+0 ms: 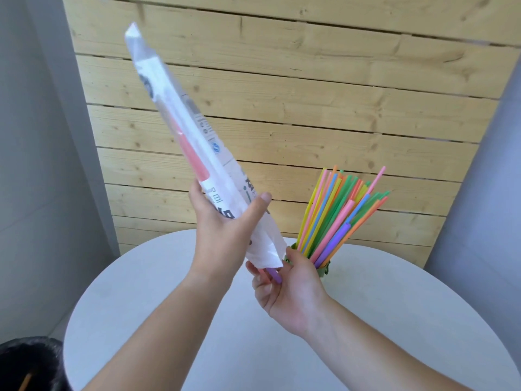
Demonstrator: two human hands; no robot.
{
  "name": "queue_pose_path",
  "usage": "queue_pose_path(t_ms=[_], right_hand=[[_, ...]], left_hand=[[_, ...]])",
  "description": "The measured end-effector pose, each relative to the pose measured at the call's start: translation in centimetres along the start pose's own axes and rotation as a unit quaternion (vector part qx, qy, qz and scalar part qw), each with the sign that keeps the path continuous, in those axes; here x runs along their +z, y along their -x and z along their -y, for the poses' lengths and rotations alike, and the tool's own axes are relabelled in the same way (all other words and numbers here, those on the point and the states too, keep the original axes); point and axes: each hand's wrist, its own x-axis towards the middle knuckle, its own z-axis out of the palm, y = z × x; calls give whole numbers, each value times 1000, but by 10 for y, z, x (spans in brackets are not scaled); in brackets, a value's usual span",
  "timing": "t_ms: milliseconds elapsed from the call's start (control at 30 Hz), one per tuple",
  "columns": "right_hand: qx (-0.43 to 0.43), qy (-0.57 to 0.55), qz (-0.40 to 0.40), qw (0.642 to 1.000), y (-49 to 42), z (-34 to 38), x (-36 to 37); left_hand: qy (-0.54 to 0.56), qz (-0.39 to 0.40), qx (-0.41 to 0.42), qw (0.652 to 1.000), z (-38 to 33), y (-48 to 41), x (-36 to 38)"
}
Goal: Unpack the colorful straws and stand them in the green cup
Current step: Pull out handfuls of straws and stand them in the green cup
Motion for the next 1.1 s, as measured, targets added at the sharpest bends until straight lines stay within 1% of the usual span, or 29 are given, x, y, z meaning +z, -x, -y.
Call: queue_pose_path(t_ms=[100,167,267,400,500,567,733,933,1100], right_hand=[[-6,-1,-13,1000,1,0,-1],[-12,4,-17,1000,2,1,-1],[-14,13,-11,1000,1,2,-1],[-9,35,5,999,-3,2,-2],[-7,64,12,998,-2,2,-1],[-9,72,10,997,-1,1,-1],[-19,105,-6,994,-1,-3,0],[-24,56,-4,998,1,-6,1],[-49,46,-28,997,0,-5,-4]], left_hand=[[35,-27,-43,998,3,-6,-5],[44,-25,-55,997,5,-7,-6],[28,-7,-49,998,6,-7,-7],[8,37,-30,999,8,-7,-9],[14,64,-29,997,9,-8,-12],[26,66,-38,997,10,-9,-13],[46,14,-44,998,9,-9,-13],[38,-13,-63,997,13,-4,-5],[53,-80,-88,991,13,-11,-11]])
